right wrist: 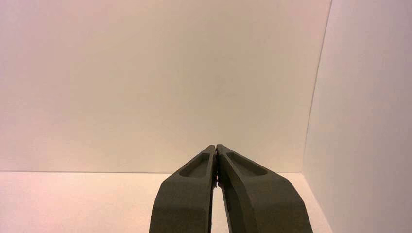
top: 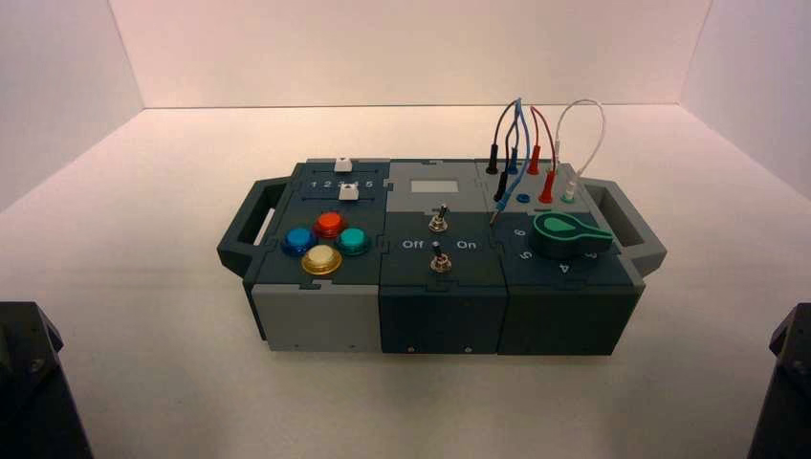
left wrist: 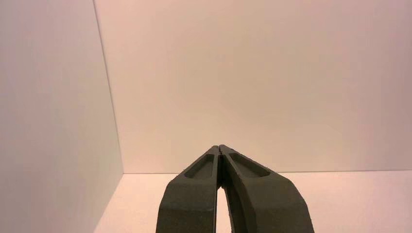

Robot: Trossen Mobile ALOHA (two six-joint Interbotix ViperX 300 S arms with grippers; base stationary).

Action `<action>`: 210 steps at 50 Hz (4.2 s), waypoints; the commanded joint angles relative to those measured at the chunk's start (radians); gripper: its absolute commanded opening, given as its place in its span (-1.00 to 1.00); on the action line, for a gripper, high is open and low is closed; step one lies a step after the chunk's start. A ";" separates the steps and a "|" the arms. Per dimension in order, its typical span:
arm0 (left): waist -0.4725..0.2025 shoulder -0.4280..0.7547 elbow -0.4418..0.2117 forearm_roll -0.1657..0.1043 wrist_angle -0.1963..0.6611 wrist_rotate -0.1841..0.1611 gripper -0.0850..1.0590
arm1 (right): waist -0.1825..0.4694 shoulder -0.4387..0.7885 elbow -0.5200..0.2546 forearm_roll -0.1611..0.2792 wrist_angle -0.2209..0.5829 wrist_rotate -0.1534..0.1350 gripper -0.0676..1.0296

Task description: Insert the blue wire.

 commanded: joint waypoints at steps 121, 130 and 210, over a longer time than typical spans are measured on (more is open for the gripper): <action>-0.571 0.244 -0.265 -0.100 0.994 -0.009 -0.92 | 0.210 0.262 -0.120 0.660 1.249 -0.087 0.18; -0.571 0.262 -0.265 -0.098 0.994 -0.008 -0.92 | 0.232 0.328 -0.144 0.670 1.223 -0.109 0.18; -0.571 0.265 -0.288 -0.095 0.994 -0.002 -0.92 | 0.483 0.689 -0.232 0.591 0.871 -0.101 0.18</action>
